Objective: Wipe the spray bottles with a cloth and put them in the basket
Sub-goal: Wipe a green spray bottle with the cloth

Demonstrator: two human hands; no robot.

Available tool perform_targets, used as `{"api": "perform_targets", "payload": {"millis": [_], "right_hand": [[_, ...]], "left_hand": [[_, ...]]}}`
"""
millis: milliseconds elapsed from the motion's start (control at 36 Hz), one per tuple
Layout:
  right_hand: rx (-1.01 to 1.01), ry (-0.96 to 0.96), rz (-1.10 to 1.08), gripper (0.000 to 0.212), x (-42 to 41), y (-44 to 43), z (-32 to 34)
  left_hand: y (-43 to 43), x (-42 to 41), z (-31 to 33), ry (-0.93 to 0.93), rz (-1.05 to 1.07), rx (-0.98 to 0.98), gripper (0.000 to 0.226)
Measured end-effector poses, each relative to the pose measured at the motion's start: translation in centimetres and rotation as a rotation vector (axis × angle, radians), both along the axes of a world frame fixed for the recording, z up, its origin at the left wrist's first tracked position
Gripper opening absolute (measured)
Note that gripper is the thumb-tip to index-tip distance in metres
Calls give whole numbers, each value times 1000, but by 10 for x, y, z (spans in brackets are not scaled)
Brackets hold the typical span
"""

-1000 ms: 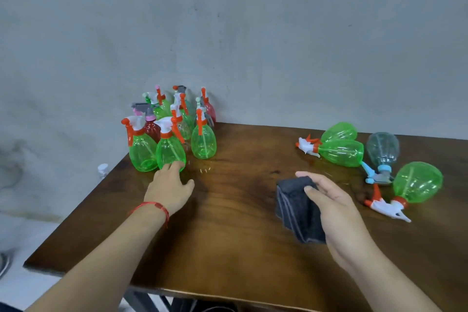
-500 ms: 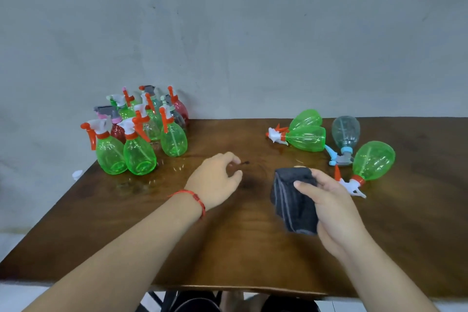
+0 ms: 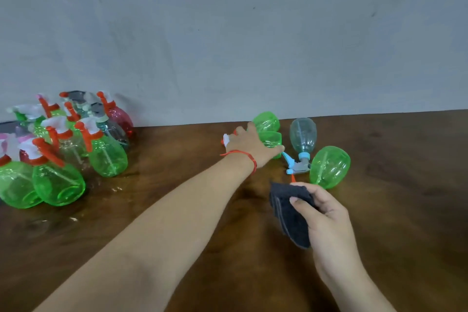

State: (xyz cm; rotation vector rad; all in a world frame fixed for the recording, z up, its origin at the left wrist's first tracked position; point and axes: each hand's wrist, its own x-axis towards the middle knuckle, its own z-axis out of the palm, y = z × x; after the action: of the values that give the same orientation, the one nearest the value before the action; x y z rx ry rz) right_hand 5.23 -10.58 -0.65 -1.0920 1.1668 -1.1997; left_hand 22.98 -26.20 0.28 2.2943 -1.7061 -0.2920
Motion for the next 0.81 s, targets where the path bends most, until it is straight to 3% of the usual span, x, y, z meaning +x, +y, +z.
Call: {"api": "perform_targets", "payload": {"millis": [83,222,444,583,806], "right_hand": [[2,2,-9,26,-3,-4,-2],[-5,39,17,27,-3,-5,-6],[-33,9,49,27,11,-3,-10],[-25,8,56,26,31,-4,-9],[-37,57,83,29,77,-10,-10]], "left_hand": [[-16,-14,-15,114,108,28,131],[-27,-18,-25,236,146,-24,127],[29,19,-26,288,-72,-131,110],[82,62,-34,383,-92,-162,101],[170,131,-33,452,-230,-21,111]]}}
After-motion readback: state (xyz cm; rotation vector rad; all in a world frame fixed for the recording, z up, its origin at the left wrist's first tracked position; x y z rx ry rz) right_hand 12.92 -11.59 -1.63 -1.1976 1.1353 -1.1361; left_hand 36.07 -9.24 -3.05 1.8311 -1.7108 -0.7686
